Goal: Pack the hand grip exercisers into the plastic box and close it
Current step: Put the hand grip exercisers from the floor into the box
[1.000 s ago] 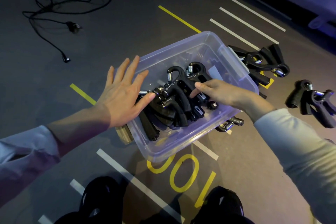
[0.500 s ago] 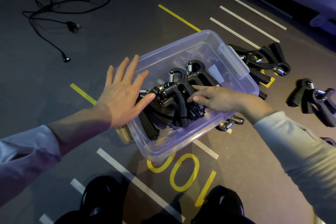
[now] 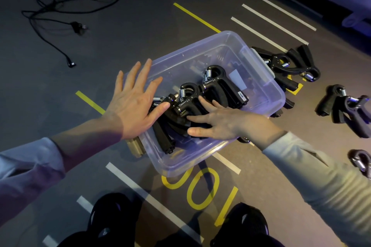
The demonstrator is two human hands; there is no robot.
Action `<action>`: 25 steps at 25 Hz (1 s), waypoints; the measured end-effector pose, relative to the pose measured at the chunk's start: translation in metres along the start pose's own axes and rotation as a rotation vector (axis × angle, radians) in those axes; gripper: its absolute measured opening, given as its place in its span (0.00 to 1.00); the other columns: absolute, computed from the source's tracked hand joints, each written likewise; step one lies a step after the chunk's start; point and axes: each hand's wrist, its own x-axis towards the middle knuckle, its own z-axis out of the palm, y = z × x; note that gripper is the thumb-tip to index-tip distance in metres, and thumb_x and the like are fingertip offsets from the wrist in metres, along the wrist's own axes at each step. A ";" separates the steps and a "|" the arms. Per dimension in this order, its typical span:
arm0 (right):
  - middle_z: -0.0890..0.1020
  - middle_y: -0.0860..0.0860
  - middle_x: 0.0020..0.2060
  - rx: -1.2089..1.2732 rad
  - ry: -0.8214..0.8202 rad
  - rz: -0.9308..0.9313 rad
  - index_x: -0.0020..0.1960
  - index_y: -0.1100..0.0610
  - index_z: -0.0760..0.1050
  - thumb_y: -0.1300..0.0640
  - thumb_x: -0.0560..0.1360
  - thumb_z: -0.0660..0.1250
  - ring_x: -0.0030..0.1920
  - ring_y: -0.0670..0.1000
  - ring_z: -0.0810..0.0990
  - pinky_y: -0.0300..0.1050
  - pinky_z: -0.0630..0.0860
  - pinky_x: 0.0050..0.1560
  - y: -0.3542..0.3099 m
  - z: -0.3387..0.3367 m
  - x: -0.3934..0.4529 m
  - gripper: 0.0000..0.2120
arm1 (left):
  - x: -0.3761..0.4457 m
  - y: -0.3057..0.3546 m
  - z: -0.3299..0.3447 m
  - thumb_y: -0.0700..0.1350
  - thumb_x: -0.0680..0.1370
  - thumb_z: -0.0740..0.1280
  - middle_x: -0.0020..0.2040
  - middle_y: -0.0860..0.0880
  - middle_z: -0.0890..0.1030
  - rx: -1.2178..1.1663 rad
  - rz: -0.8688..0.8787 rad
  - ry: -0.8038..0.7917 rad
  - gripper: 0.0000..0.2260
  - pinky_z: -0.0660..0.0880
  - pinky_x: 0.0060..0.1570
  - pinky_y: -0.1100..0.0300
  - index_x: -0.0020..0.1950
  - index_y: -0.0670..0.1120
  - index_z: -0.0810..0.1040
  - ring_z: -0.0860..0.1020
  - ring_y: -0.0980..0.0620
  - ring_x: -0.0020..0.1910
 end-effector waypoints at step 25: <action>0.62 0.57 0.71 0.812 1.260 0.699 0.73 0.61 0.60 0.47 0.80 0.55 0.72 0.56 0.62 0.43 0.56 0.70 0.166 0.141 -0.083 0.27 | 0.047 0.202 0.009 0.67 0.71 0.40 0.77 0.44 0.46 -0.186 0.474 -0.051 0.36 0.46 0.70 0.42 0.76 0.51 0.53 0.46 0.43 0.75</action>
